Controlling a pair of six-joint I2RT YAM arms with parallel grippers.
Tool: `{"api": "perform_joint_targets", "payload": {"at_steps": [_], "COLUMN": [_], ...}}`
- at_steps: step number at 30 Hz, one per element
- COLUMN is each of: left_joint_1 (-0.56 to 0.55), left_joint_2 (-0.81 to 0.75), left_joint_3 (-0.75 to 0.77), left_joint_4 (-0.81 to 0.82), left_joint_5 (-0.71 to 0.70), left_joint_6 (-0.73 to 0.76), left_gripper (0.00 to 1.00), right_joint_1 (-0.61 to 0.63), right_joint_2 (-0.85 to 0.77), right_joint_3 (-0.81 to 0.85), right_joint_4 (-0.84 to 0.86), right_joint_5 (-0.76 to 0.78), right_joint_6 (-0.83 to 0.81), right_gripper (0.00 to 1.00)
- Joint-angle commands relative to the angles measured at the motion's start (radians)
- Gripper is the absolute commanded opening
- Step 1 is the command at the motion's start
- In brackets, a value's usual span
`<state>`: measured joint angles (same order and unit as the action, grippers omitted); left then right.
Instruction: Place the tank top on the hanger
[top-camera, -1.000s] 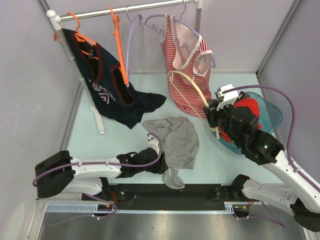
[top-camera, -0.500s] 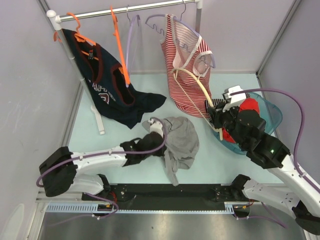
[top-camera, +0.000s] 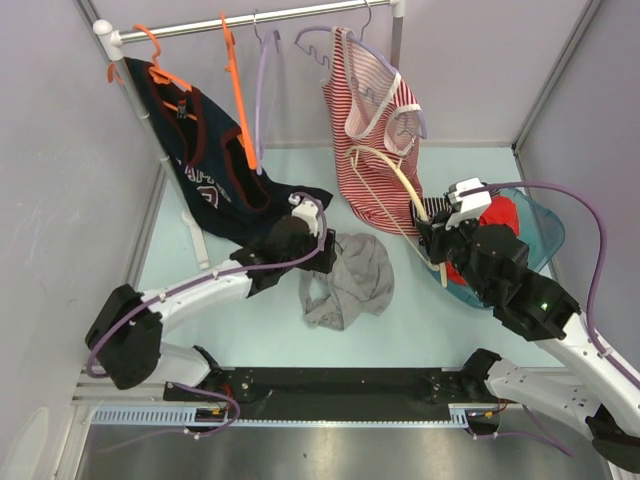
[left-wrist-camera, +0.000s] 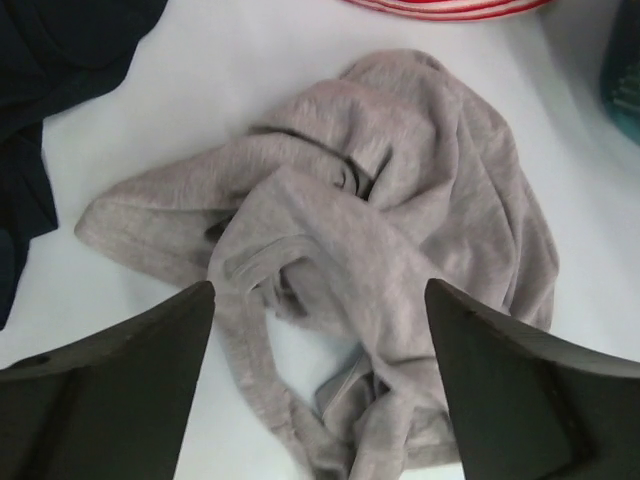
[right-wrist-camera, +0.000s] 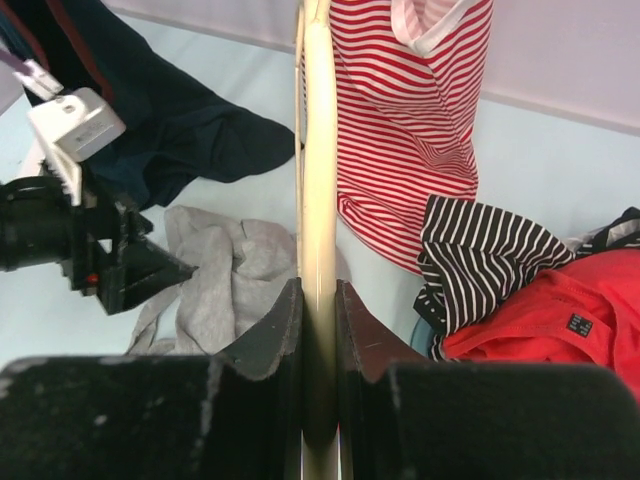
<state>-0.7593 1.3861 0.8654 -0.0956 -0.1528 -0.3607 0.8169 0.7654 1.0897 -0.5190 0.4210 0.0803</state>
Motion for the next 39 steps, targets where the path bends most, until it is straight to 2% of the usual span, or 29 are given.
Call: {"api": "perform_joint_targets", "payload": {"at_steps": [1, 5, 8, 10, 17, 22, 28, 31, 34, 35, 37, 38, 39], "left_joint_1": [-0.002, -0.002, 0.008, 0.023, 0.038, 0.041, 0.041, 0.04, 0.041, 0.041, 0.041, 0.04, 0.041], "left_joint_2": [-0.19, -0.321, -0.337, -0.314, -0.141, -0.042, 0.037, 0.059, 0.08, 0.093, 0.105, 0.108, 0.105], "left_joint_3": [-0.096, -0.227, -0.308, -0.333, -0.33, -0.304, -0.275, -0.275, -0.263, -0.261, -0.258, -0.258, -0.258], "left_joint_4": [-0.004, 0.016, 0.046, 0.053, 0.129, 0.166, 0.187, 0.223, 0.226, 0.226, 0.226, 0.226, 0.22], "left_joint_5": [0.001, 0.001, 0.028, 0.047, 0.029, 0.044, 0.015, 0.01, 0.006, 0.012, 0.012, 0.006, -0.004], "left_joint_6": [0.009, -0.018, -0.047, -0.067, -0.095, -0.095, -0.083, -0.084, -0.086, -0.084, -0.09, -0.089, -0.089], "left_gripper": [0.95, 0.93, 0.82, 0.76, 0.76, 0.72, 0.62, 0.55, 0.43, 0.3, 0.19, 0.08, 0.03], "right_joint_1": [0.004, 0.004, 0.004, 0.004, 0.004, 0.004, 0.004, 0.004, 0.004, 0.004, 0.004, 0.005, 0.004], "right_joint_2": [-0.035, -0.032, -0.032, -0.031, -0.034, -0.041, -0.047, -0.049, -0.054, -0.055, -0.06, -0.06, -0.061], "right_joint_3": [-0.004, -0.02, -0.034, -0.039, -0.039, -0.04, -0.037, -0.039, -0.04, -0.039, -0.04, -0.04, -0.04], "right_joint_4": [0.054, 0.059, 0.063, 0.066, 0.056, 0.047, 0.036, 0.025, 0.016, 0.016, 0.011, 0.01, 0.008], "right_joint_5": [-0.011, -0.024, -0.033, -0.037, -0.041, -0.033, -0.036, -0.033, -0.031, -0.031, -0.031, -0.033, -0.034], "right_joint_6": [0.021, 0.03, 0.038, 0.042, 0.045, 0.047, 0.046, 0.047, 0.046, 0.047, 0.045, 0.045, 0.045], "right_gripper": [0.0, 0.0, 0.0, 0.0, 0.0, 0.0, 0.0, 0.0, 0.0, 0.0, 0.0, 0.0, 0.0]}}
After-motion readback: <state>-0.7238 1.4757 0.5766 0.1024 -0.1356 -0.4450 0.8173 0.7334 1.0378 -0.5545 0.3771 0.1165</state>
